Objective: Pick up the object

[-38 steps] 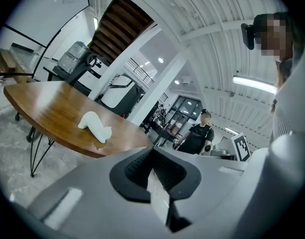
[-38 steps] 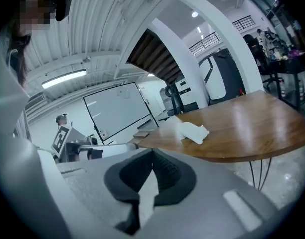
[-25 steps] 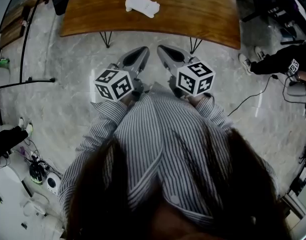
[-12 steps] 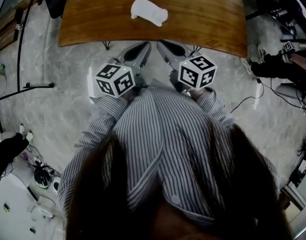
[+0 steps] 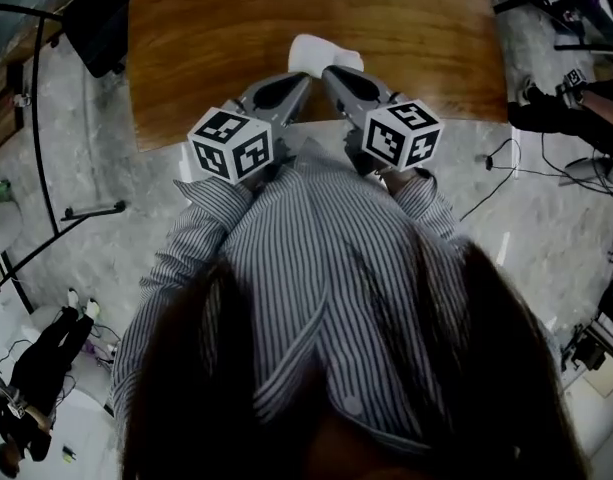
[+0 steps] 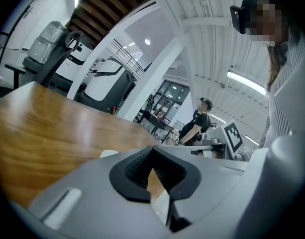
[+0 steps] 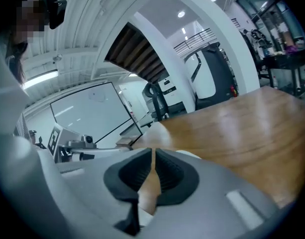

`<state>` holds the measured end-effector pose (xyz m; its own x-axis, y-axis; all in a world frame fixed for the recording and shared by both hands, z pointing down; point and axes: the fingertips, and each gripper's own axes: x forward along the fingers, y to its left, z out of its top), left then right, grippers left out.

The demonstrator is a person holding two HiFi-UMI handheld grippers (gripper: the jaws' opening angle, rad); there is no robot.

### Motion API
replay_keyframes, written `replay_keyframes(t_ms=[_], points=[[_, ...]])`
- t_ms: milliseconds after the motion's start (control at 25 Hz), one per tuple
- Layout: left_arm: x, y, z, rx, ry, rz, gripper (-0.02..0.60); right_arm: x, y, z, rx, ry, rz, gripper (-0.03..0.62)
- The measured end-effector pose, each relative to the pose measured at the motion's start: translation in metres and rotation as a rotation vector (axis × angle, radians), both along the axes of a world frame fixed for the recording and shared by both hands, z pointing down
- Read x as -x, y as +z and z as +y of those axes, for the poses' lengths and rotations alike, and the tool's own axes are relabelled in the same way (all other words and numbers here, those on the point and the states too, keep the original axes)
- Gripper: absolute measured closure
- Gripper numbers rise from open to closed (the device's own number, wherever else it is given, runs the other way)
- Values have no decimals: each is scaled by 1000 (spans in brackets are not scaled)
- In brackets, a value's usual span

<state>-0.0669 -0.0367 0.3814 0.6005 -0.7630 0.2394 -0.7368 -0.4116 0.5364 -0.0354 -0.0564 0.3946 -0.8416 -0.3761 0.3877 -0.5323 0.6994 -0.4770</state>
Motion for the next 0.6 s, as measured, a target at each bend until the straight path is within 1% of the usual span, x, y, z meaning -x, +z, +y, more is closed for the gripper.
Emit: replay_keyframes(t_ms=[120,240,320,480,600], points=[[16,5,-17,17,41,16,580,2,5,-19,21,100,16,577],[18,12,-32,45,95,40,580,-3,13,-33,45,174,46,574],[16,16,-43,59,115,53,579,-9,18,-42,68,205,60,574],[9,24,-58,89,118,81,580,-27,28,-49,105,253,80,574],[8,28,-68,101,103,96,579,-36,33,-53,120,267,94,572]])
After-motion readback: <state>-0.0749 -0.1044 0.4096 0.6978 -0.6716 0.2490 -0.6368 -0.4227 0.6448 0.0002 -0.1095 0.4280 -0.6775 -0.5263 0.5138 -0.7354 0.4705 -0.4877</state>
